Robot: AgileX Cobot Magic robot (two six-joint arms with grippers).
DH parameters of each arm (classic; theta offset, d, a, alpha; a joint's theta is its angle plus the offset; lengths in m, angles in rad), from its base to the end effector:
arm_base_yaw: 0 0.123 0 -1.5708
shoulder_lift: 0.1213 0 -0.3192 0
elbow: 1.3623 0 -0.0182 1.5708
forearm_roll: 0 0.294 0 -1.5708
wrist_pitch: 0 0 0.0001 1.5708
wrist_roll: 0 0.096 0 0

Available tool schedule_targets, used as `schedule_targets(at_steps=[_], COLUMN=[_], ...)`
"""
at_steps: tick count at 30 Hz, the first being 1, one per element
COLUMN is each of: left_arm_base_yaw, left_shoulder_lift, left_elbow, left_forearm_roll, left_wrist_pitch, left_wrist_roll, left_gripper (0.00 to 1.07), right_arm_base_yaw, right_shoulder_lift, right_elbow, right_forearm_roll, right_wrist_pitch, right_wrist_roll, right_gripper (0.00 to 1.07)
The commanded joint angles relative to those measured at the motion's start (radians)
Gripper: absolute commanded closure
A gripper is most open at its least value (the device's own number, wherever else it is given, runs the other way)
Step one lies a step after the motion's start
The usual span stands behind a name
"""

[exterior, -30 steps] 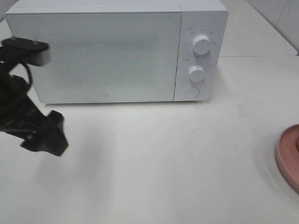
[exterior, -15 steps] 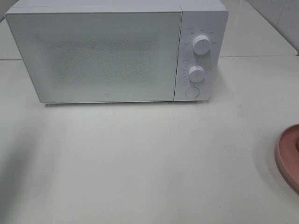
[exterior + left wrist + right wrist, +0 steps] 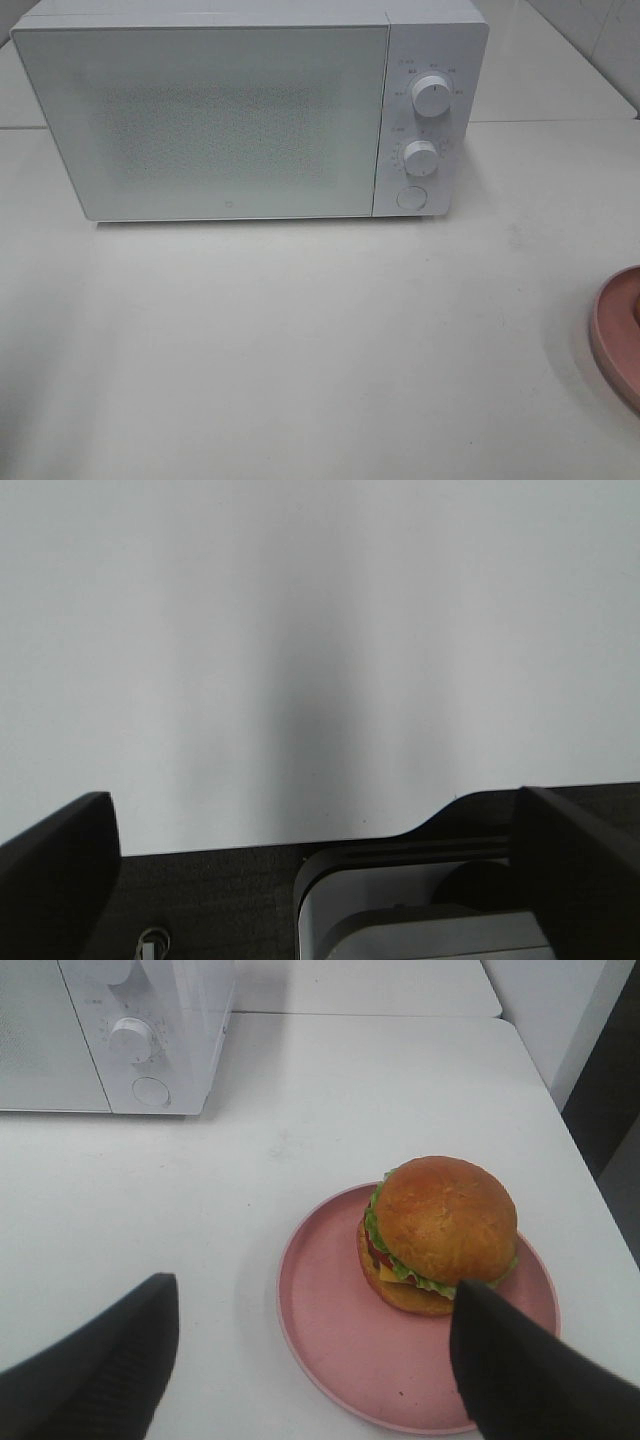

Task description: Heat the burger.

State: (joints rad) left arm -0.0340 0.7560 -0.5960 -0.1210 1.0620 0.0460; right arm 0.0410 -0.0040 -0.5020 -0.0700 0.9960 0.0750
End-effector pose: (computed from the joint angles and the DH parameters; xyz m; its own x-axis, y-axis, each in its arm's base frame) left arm 0.1306 -0.0146 0.2788 -0.9056 0.0177 -0.4239 0.0667 0.9926 -0.1010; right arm 0.0050 -0.0054 0.3022 -0.3899 0.0209 -0.9206 0.0275 0.9996 0.0110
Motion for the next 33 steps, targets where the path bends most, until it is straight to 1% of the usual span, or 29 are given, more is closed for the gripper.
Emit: schedule_targets(at_steps=[1,2,3,5,6,7,8,10,11,12,14,15,17,18,19,21,25,28,30,33], left_arm_base_yaw=[0.003,0.003,0.003,0.003,0.003,0.003,0.003,0.003,0.003,0.003,0.003,0.003,0.003,0.003,0.003,0.003,0.003,0.021,0.059,0.077], left_shoulder_lift=[-0.077,-0.150,-0.150,-0.246,-0.246,-0.306,-0.306,-0.398,-0.398,-0.448,-0.475,-0.521,-0.540,-0.583,-0.583,-0.631,-0.672,-0.715,-0.754,-0.787], left_elbow=[0.043,0.066,0.066,0.073,0.073,0.076,0.076,0.076,0.076,0.076,0.076,0.076,0.076,0.076,0.076,0.076,0.076,0.076,0.076,0.076], left_forearm_roll=[-0.010,-0.011,-0.011,-0.003,-0.003,0.011,0.011,0.035,0.035,0.041,0.041,0.041,0.041,0.041,0.041,0.042,0.045,0.048,0.051,0.053], left_wrist_pitch=[-0.006,-0.004,-0.004,0.009,0.009,0.011,0.011,0.011,0.011,0.011,0.010,0.010,0.010,0.010,0.010,0.010,0.010,0.010,0.010,0.010], left_wrist_roll=[-0.006,-0.007,-0.007,-0.006,-0.006,-0.008,-0.008,-0.023,-0.023,-0.029,-0.029,-0.028,-0.028,-0.028,-0.028,-0.028,-0.028,-0.028,-0.028,-0.028], left_gripper=[0.08,0.08,0.08,0.08,0.08,0.08,0.08,0.08,0.08,0.08,0.08,0.08,0.08,0.08,0.08,0.08,0.08,0.08,0.09,0.09], right_arm_base_yaw=[-0.006,-0.006,-0.006,-0.006,-0.006,-0.006,-0.006,-0.006,-0.006,-0.006,-0.006,-0.006,-0.006,-0.006,-0.006,-0.006,-0.006,-0.006,-0.006,-0.006], right_shoulder_lift=[-0.027,-0.027,-0.027,-0.027,-0.027,-0.027,-0.027,-0.027,-0.027,-0.027,-0.027,-0.027,-0.027,-0.027,-0.027,-0.027,-0.027,-0.027,-0.027,-0.027], right_elbow=[0.003,0.003,0.003,0.003,0.003,0.003,0.003,0.003,0.003,0.003,0.003,0.003,0.003,0.003,0.003,0.003,0.003,0.003,0.003,0.003], right_forearm_roll=[0.001,0.001,0.001,0.001,0.001,0.001,0.001,0.001,0.001,0.001,0.001,0.001,0.001,0.001,0.001,0.001,0.001,0.001,0.001,0.001], right_wrist_pitch=[-0.001,-0.001,-0.001,-0.001,-0.001,-0.001,-0.001,-0.001,-0.001,-0.001,-0.001,-0.001,-0.001,-0.001,-0.001,-0.001,-0.001,-0.001,-0.001,-0.001], right_wrist_roll=[-0.014,-0.014,-0.014,-0.014,-0.014,-0.014,-0.014,-0.014,-0.014,-0.014,-0.014,-0.014,-0.014,-0.014,-0.014,-0.014,-0.014,-0.014,-0.014,-0.014], right_gripper=[0.32,0.32,0.32,0.32,0.32,0.32,0.32,0.32,0.32,0.32,0.32,0.32,0.32,0.32,0.32,0.32,0.32,0.32,0.32,0.32])
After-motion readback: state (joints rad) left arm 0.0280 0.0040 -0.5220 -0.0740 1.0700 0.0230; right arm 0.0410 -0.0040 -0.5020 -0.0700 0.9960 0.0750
